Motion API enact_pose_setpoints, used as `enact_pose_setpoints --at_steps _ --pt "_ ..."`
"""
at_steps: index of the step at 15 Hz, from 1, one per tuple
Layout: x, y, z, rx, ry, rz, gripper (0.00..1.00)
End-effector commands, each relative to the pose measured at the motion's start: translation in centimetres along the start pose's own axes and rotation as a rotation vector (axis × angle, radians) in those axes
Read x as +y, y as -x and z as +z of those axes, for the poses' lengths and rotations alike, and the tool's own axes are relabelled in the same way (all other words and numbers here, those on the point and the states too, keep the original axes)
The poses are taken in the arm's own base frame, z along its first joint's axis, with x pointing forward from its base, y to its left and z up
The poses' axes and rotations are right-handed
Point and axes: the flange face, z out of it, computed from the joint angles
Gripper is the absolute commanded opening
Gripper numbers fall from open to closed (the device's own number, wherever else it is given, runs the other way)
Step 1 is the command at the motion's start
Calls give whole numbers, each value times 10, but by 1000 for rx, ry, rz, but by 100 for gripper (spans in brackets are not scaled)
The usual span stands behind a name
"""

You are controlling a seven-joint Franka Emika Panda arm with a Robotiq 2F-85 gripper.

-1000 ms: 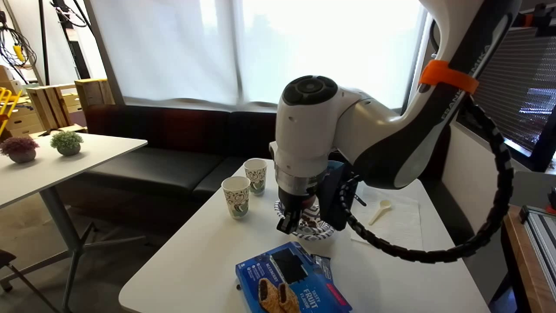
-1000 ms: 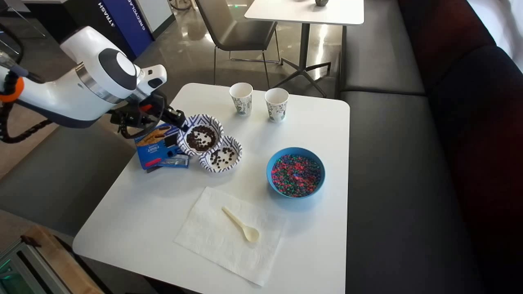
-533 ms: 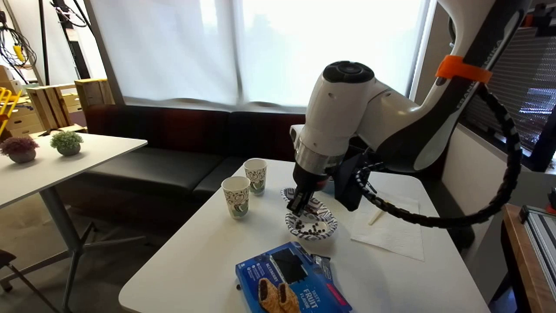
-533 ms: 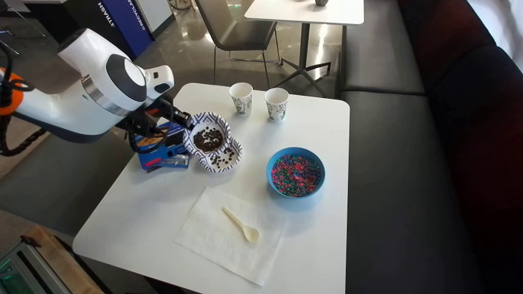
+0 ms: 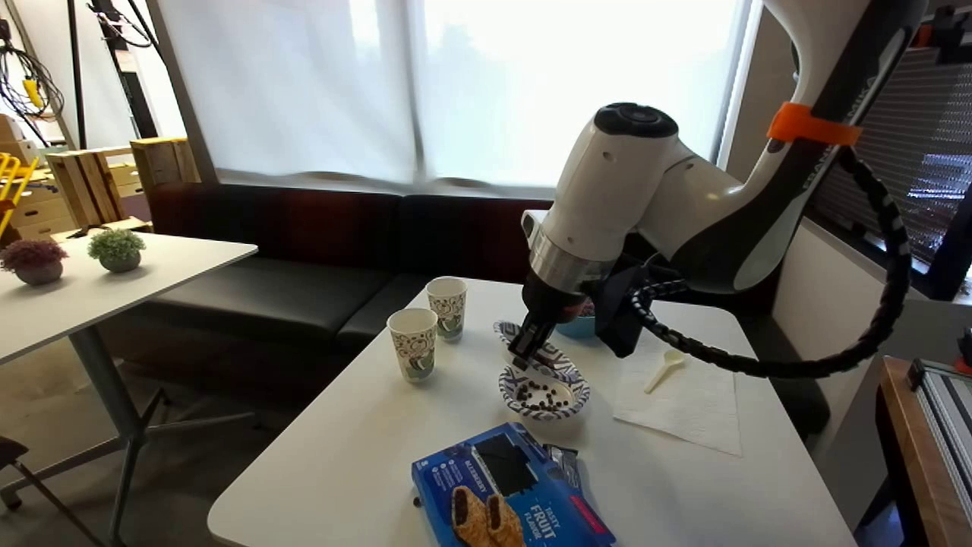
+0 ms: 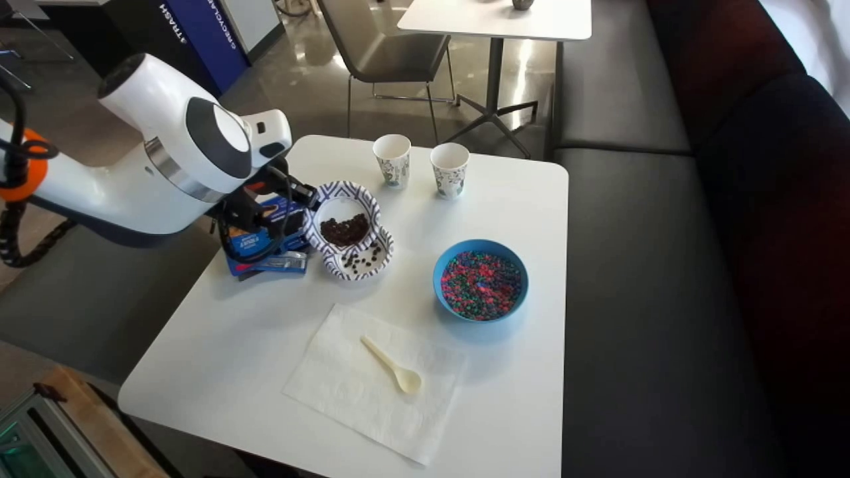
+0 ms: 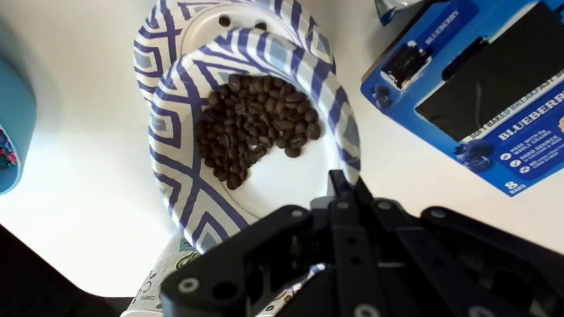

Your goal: Pour the contents from the left white bowl to the right white bowl

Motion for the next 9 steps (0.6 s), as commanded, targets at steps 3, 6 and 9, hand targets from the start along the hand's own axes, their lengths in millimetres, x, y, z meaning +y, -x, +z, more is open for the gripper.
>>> enact_pose_setpoints --at_steps 3,6,9 --pt "-1 0 0 0 -1 -2 3" --pt "-3 -1 1 8 -13 -5 1" --pt "-3 -3 0 25 -24 8 1"
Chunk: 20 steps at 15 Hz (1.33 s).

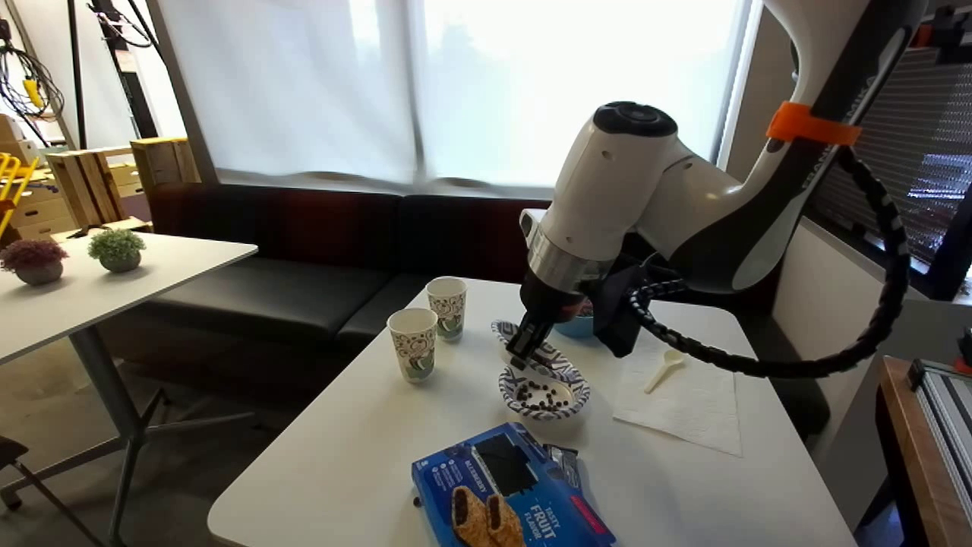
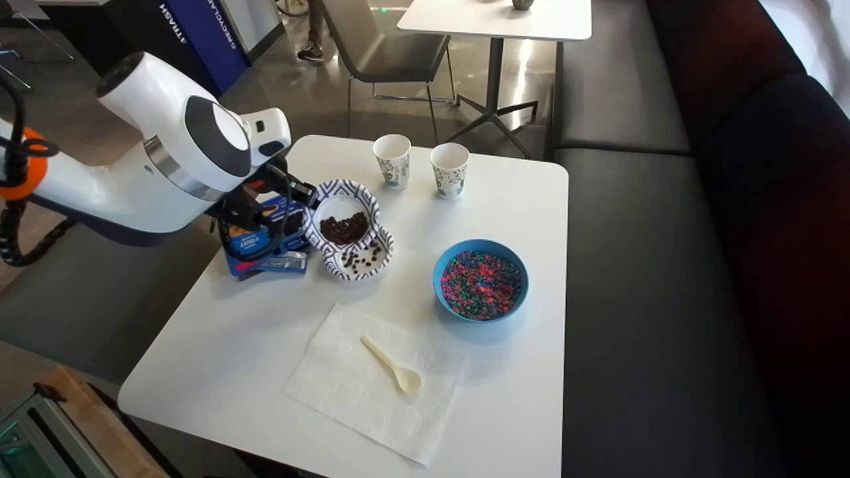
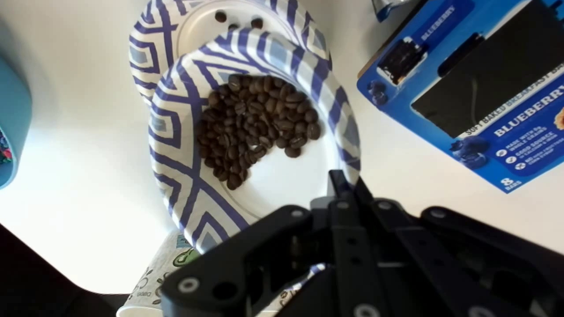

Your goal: Pour the contents from the left white bowl to the right white bowl

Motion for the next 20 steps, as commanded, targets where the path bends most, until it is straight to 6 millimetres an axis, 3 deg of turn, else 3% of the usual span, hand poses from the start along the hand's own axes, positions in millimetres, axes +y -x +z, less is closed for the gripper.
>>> enact_pose_setpoints --at_steps 1,10,20 --pt "-1 0 2 24 -38 17 1" --pt "23 -2 1 149 -185 59 1" --pt "33 35 9 242 -323 127 1"
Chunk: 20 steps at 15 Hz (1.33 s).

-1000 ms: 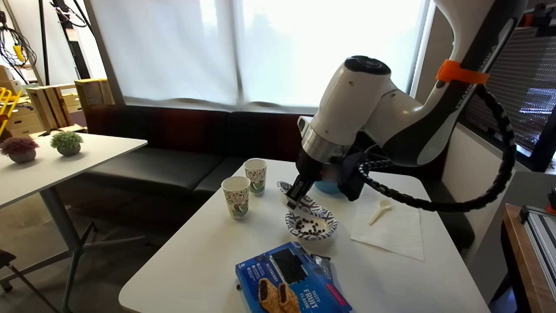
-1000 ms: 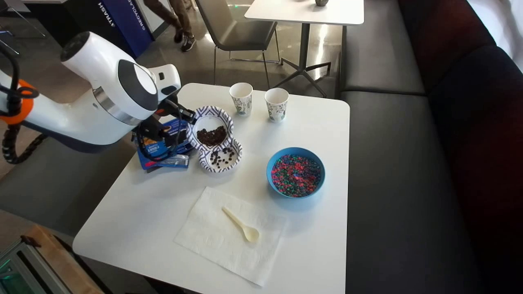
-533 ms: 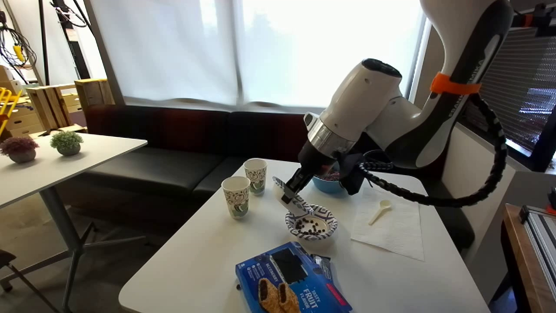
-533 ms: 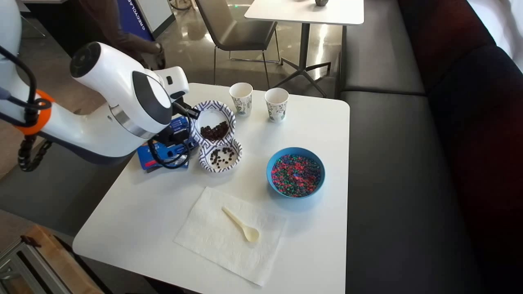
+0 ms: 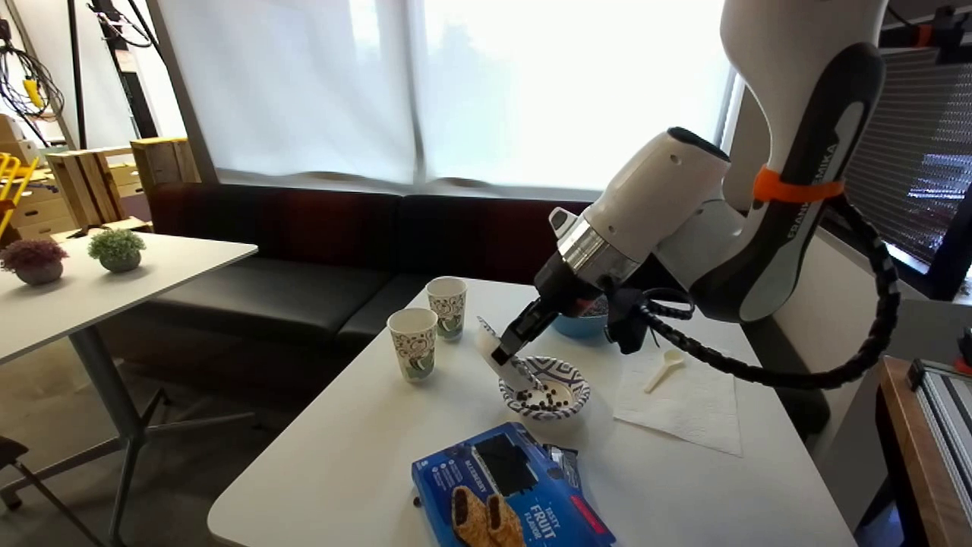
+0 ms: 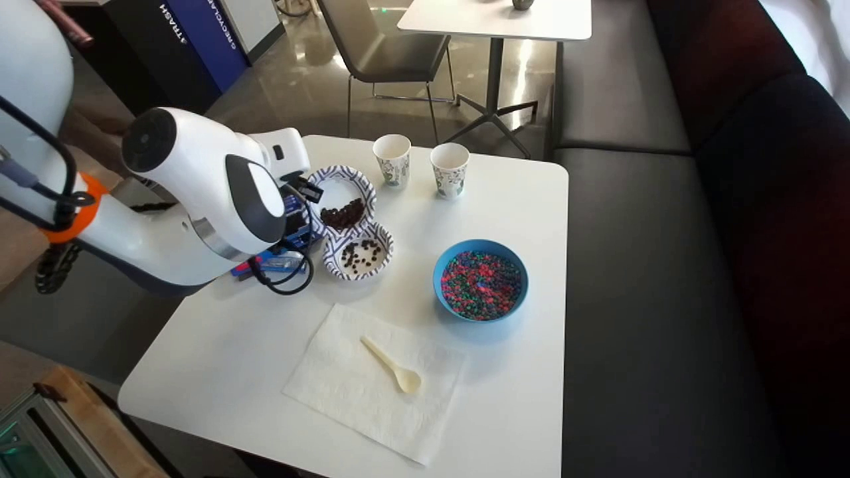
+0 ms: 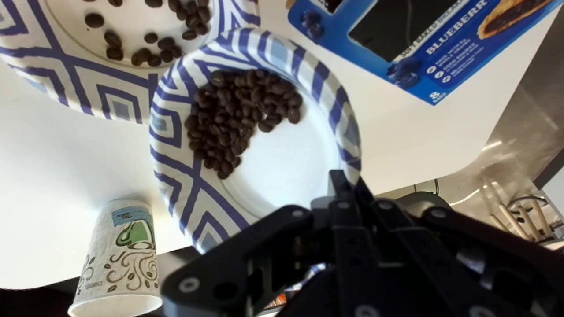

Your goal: Pour the contents from the left white bowl to the right white bowl

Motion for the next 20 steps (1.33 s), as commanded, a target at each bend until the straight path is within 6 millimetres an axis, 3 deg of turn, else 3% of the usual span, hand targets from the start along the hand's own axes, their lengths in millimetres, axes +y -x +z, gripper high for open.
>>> enact_pose_setpoints --at_steps 1,17,20 --pt "8 22 -2 29 -18 27 1" --pt "22 55 -31 291 -58 -44 1" --pt "20 66 -25 332 -64 -71 1"
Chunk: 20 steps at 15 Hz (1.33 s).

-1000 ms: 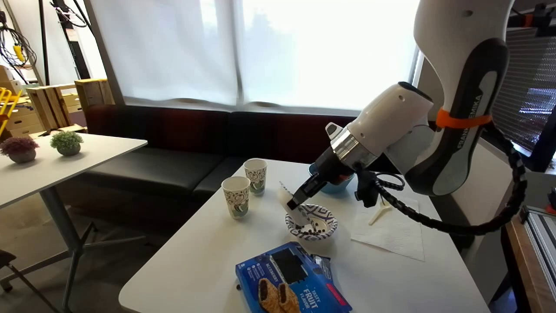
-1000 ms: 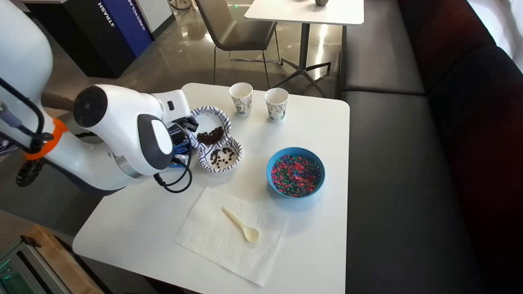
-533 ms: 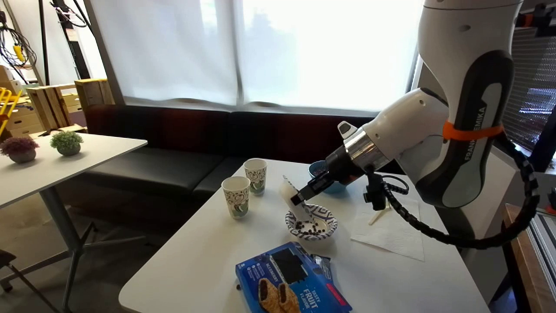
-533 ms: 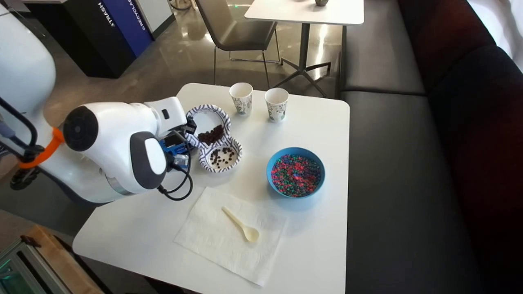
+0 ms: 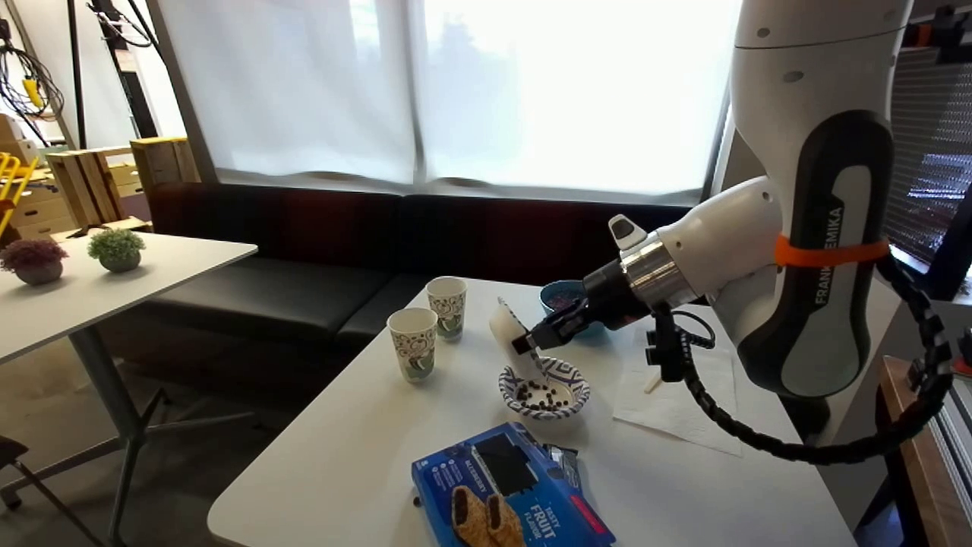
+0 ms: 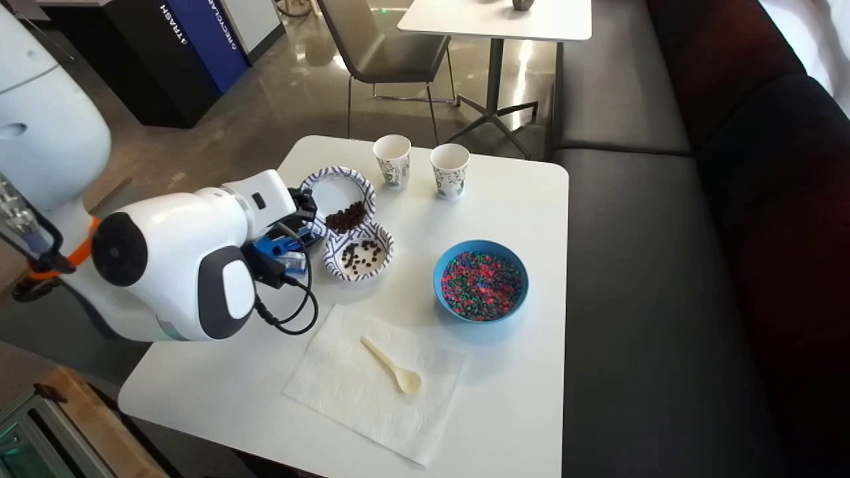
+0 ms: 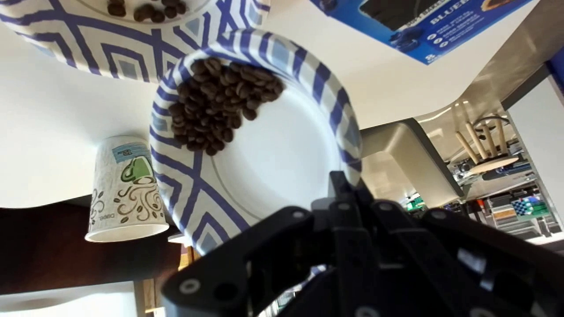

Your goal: Pour the contents from the left white bowl to the right white bowl

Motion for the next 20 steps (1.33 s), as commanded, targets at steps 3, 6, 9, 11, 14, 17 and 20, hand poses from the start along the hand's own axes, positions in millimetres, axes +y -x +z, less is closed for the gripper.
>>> enact_pose_setpoints --at_steps 3,6,9,11,14,17,20 --pt "3 -9 -1 72 -5 -36 1" --pt "8 -19 -3 110 -11 -43 1" --pt "14 -24 -2 131 -16 -56 1" --pt "15 -25 -2 137 -24 -64 1" --pt "12 -16 -4 121 -74 -72 1" --pt "11 -22 -3 125 -55 -65 3" --pt "12 -21 -2 123 -59 -66 3"
